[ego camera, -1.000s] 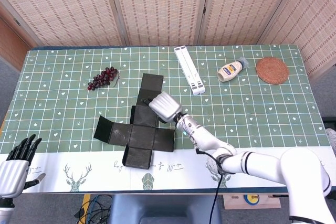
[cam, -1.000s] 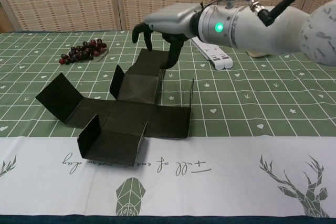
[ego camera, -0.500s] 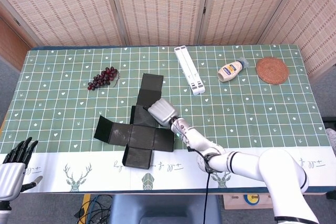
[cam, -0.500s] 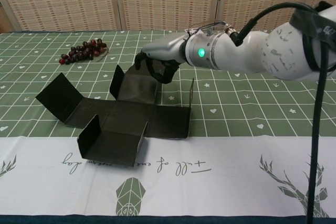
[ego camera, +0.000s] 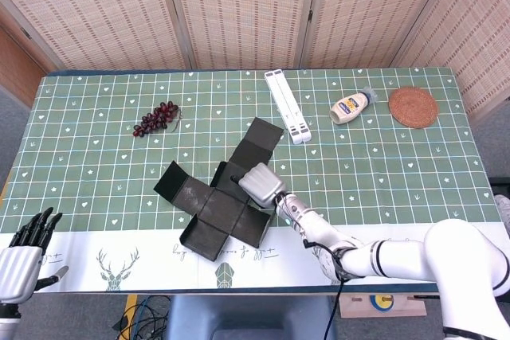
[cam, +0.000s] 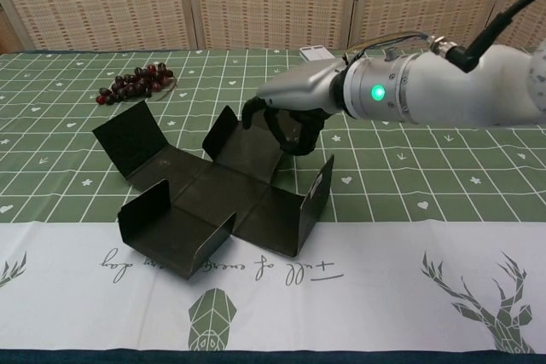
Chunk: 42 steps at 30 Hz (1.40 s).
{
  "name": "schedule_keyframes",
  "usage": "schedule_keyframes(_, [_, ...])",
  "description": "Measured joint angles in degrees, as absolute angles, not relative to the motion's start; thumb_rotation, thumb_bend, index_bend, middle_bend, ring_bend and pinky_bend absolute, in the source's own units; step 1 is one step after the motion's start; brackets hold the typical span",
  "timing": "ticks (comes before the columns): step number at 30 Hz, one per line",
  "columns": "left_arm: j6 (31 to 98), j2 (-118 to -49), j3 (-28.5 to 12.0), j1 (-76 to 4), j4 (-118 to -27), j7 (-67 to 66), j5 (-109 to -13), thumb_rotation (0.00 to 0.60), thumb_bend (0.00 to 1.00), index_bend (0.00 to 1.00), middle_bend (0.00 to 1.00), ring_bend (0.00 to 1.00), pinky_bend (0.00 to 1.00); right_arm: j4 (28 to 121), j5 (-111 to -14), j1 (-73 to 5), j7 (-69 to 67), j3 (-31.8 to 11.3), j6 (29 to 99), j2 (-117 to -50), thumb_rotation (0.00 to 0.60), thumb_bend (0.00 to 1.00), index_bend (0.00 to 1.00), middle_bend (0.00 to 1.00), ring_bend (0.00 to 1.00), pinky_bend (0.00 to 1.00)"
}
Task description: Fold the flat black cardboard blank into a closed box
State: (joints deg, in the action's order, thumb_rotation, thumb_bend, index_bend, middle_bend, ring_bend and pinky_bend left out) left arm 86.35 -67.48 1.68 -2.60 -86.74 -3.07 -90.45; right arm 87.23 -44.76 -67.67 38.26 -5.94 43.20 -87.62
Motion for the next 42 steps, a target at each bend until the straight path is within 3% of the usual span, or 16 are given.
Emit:
schedule_keyframes(4, [86.5, -67.4, 1.6, -2.6, -86.9, -3.2, -90.3, 0.600, 0.10, 0.00, 0.00, 0.04, 0.15, 89.3, -49.3, -66.5, 37.6, -5.6, 46.1, -85.7, 0.600, 0.14, 0.17, 0.35, 0.83, 0.97])
schedule_keyframes(9, [86.5, -67.4, 1.7, -2.4, -87.1, -3.2, -90.3, 0.600, 0.10, 0.00, 0.00, 0.04, 0.15, 88.4, -56.4, -65.4, 36.0, -4.8, 47.1, -84.8, 0.600, 0.13, 0.17, 0.35, 0.83, 0.97])
schedule_keyframes(21, [86.5, -67.4, 1.8, -2.0, -86.9, -3.1, -89.8, 0.600, 0.10, 0.00, 0.00, 0.04, 0.15, 78.1, -60.9, -66.2, 37.9, -2.7, 43.9, -90.4, 0.600, 0.14, 0.20, 0.35, 0.83, 0.97])
schedule_keyframes(23, [86.4, -67.4, 1.8, -2.1, -86.8, -3.1, -89.8, 0.600, 0.10, 0.00, 0.00, 0.04, 0.15, 77.4, -61.1, -66.4, 38.7, -2.5, 43.5, -91.3, 0.600, 0.17, 0.22, 0.36, 0.83, 0.97])
schedule_keyframes(27, [86.3, -67.5, 1.7, -2.2, -86.6, -2.9, -89.9, 0.600, 0.10, 0.00, 0.00, 0.04, 0.15, 75.7, -61.5, -66.8, 40.4, -2.3, 43.3, -93.2, 0.600, 0.32, 0.34, 0.43, 0.84, 0.97])
schedule_keyframes(33, [86.3, -67.5, 1.7, -2.1, -86.1, -2.4, -89.7, 0.600, 0.10, 0.00, 0.00, 0.04, 0.15, 73.3, -61.3, -67.5, 42.2, -3.3, 43.6, -96.1, 0.600, 0.41, 0.52, 0.58, 0.87, 0.98])
schedule_keyframes(42, [86.6, -67.5, 1.8, -1.7, -85.4, -1.5, -89.5, 0.600, 0.10, 0.00, 0.00, 0.04, 0.15, 72.4, -58.2, -69.5, 44.7, -7.4, 44.3, -99.9, 0.600, 0.46, 0.56, 0.65, 0.88, 0.98])
